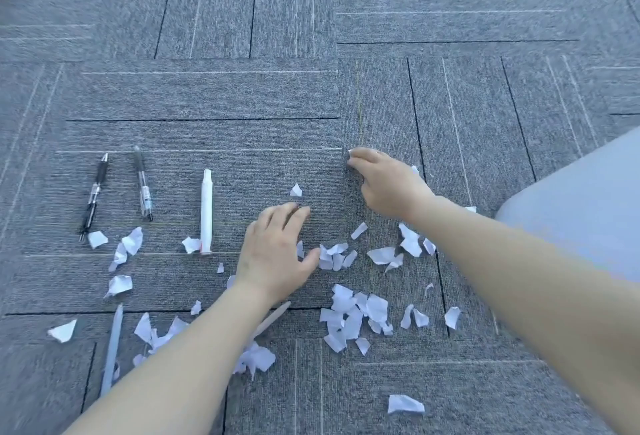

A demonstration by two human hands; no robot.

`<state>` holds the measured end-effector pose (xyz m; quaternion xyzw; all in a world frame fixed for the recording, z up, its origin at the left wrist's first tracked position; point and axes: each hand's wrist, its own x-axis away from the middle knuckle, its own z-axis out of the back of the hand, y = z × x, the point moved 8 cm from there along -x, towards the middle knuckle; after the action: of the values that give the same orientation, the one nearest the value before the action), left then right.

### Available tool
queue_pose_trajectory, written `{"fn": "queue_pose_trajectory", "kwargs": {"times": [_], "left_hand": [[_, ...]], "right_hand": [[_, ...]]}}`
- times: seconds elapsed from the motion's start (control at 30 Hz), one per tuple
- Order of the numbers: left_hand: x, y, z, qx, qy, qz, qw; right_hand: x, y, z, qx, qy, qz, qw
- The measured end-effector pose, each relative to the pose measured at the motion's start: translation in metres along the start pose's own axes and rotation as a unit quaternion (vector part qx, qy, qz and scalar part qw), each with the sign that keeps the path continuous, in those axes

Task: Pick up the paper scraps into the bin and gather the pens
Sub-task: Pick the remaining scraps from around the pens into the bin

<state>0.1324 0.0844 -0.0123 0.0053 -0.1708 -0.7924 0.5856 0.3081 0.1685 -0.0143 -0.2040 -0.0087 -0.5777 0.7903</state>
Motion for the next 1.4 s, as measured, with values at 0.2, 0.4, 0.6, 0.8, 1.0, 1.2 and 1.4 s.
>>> {"fn": "queue_pose_trajectory", "kwargs": {"times": [0.2, 0.4, 0.6, 0.8, 1.0, 1.2, 1.4], "left_hand": [[0.026, 0.035, -0.022, 0.086, 0.023, -0.063, 0.994], [0.021, 0.053, -0.007, 0.15, 0.091, -0.07, 0.982], [-0.029, -0.002, 0.009, 0.056, 0.042, 0.149, 0.986], [-0.042, 0.03, 0.003, 0.121, 0.019, 0.026, 0.992], [-0.004, 0.064, -0.005, 0.188, -0.015, -0.144, 0.972], [0.003, 0.015, 0.012, 0.095, 0.04, 0.041, 0.994], [0.022, 0.027, -0.016, 0.025, -0.085, 0.043, 0.995]], "right_hand": [[0.069, 0.0, 0.011, -0.036, 0.136, 0.061, 0.988], [0.049, 0.067, 0.018, 0.014, 0.126, -0.173, 0.977], [0.058, 0.035, -0.003, -0.05, 0.007, -0.092, 0.994], [0.074, 0.022, 0.01, -0.157, 0.031, -0.08, 0.984], [-0.003, 0.008, 0.012, -0.015, 0.033, -0.026, 0.999], [-0.028, -0.007, 0.007, 0.107, 0.025, 0.018, 0.994], [0.029, -0.013, 0.0, 0.092, -0.111, 0.015, 0.989]]}}
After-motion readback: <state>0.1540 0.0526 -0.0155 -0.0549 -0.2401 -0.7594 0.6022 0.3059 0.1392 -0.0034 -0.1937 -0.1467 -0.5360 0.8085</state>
